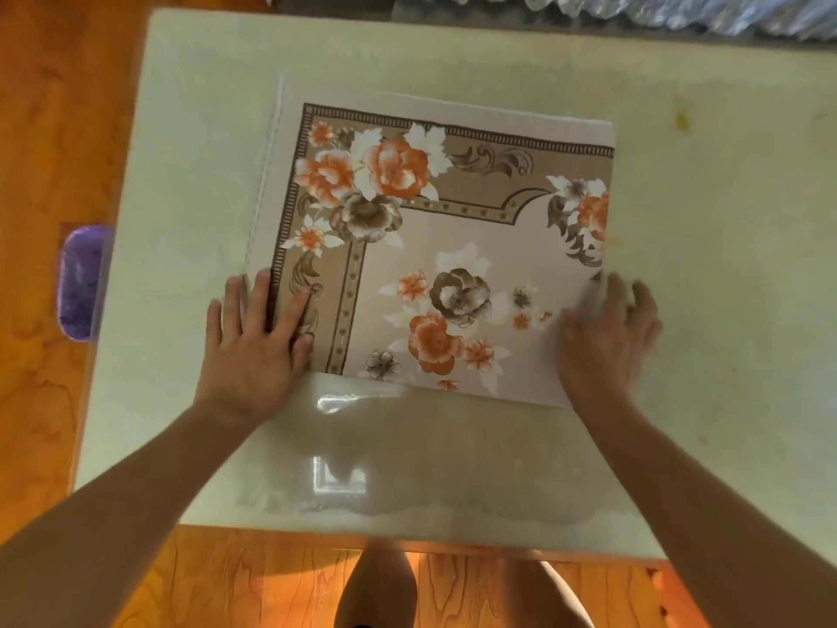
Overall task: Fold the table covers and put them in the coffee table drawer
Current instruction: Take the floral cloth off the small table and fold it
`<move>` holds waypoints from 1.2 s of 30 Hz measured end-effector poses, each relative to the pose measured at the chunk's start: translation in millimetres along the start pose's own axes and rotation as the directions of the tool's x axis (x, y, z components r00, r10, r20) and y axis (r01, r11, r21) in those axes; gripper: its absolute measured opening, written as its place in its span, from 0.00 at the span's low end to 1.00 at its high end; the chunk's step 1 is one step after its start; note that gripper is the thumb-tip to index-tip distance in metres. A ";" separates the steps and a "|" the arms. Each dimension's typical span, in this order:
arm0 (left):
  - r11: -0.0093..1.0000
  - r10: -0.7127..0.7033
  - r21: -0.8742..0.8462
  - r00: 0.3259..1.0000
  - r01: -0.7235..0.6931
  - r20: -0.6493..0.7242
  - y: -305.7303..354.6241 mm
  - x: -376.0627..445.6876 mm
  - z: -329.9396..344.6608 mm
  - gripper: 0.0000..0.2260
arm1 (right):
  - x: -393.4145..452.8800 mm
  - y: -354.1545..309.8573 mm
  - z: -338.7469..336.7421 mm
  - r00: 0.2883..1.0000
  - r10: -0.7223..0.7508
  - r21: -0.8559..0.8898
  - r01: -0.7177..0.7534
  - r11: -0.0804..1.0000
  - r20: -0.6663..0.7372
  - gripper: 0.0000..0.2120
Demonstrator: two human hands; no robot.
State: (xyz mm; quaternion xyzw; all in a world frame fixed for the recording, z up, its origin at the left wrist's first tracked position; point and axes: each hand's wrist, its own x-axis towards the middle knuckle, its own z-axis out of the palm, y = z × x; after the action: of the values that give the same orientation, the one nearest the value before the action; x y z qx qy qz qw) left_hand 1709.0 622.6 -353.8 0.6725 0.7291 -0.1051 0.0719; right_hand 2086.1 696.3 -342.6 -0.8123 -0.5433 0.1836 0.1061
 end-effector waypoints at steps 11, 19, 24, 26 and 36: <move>-0.608 0.169 -0.242 0.421 0.757 0.891 147.5 -65.8 -60.3 0.17 | -13.9 9.9 -35.2 0.706 0.359 0.375 -0.657 0.654 0.611 0.11; -0.817 -0.295 -0.484 0.494 0.314 0.818 85.6 -18.7 -50.7 0.08 | -10.2 40.4 -98.8 0.746 0.317 0.477 -0.633 0.609 0.586 0.02; -0.625 -0.274 -0.536 0.483 0.568 0.832 91.7 -85.4 -52.2 0.10 | -41.5 84.7 -94.9 0.704 0.402 0.414 -0.686 0.599 0.585 0.02; -0.600 -0.223 -0.494 0.462 0.629 0.859 93.8 -114.3 -47.6 0.10 | -55.5 106.0 -90.2 0.680 0.431 0.362 -0.703 0.613 0.593 0.02; 0.359 -0.491 -0.591 0.685 0.722 0.539 91.4 -87.8 -45.5 0.17 | -20.0 91.9 -81.7 0.801 0.383 0.274 -0.538 0.797 0.459 0.10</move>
State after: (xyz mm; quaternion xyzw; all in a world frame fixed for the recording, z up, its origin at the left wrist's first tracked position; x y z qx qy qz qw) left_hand 1809.2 556.0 -293.4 0.2299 0.8786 0.1067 0.4047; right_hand 2190.6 644.4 -298.7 -0.8318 -0.2863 0.4628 0.1094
